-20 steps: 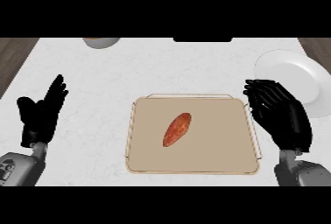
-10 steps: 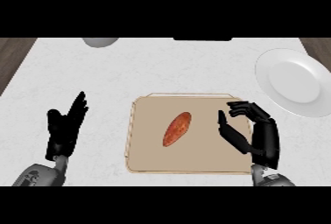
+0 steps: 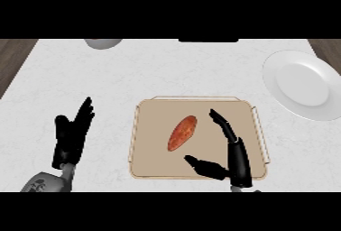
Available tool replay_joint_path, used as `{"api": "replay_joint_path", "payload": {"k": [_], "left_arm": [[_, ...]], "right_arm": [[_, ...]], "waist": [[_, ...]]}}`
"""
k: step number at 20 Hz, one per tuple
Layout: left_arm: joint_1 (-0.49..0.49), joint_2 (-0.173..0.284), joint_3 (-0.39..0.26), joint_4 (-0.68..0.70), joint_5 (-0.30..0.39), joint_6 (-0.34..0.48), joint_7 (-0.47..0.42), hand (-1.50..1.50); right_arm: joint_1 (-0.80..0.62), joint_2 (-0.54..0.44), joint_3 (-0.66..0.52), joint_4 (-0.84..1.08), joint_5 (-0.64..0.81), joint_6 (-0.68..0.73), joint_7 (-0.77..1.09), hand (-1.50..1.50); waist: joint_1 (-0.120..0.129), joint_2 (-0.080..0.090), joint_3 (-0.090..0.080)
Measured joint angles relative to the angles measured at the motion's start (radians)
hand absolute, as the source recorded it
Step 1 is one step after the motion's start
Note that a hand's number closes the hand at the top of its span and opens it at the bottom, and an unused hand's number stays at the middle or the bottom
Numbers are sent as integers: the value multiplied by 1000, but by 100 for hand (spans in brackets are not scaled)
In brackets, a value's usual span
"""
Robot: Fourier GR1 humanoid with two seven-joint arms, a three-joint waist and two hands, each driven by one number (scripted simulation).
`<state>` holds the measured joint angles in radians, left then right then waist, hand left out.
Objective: Pick the sweet potato from the tray and place it in the plate
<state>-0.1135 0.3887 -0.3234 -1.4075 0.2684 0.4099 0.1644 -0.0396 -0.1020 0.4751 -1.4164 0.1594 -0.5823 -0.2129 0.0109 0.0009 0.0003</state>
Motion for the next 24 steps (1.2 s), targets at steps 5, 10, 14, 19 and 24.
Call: {"api": "replay_joint_path", "payload": {"k": [5,10,14,19,24], "left_arm": [[11,-11,-1,-3,-15,6,-2,0],[28,-9,12,-18,-19,-1,-6,0],[30,-14,15,-21,-26,-9,1,0],[45,-31,35,-21,-42,-24,-8,0],[41,-54,60,-34,-77,-42,26,0]], "right_arm": [[-114,-98,31,-5,165,46,271,-150],[-212,-139,78,-44,245,203,542,-150],[-286,-153,85,-73,211,378,703,-150],[-323,-115,83,-50,204,498,797,-150],[-340,-57,47,-7,229,573,823,-150]], "waist": [[-4,-3,-2],[-5,-4,-2],[-5,-3,-2],[-6,-2,-1],[-7,-1,-1]]}}
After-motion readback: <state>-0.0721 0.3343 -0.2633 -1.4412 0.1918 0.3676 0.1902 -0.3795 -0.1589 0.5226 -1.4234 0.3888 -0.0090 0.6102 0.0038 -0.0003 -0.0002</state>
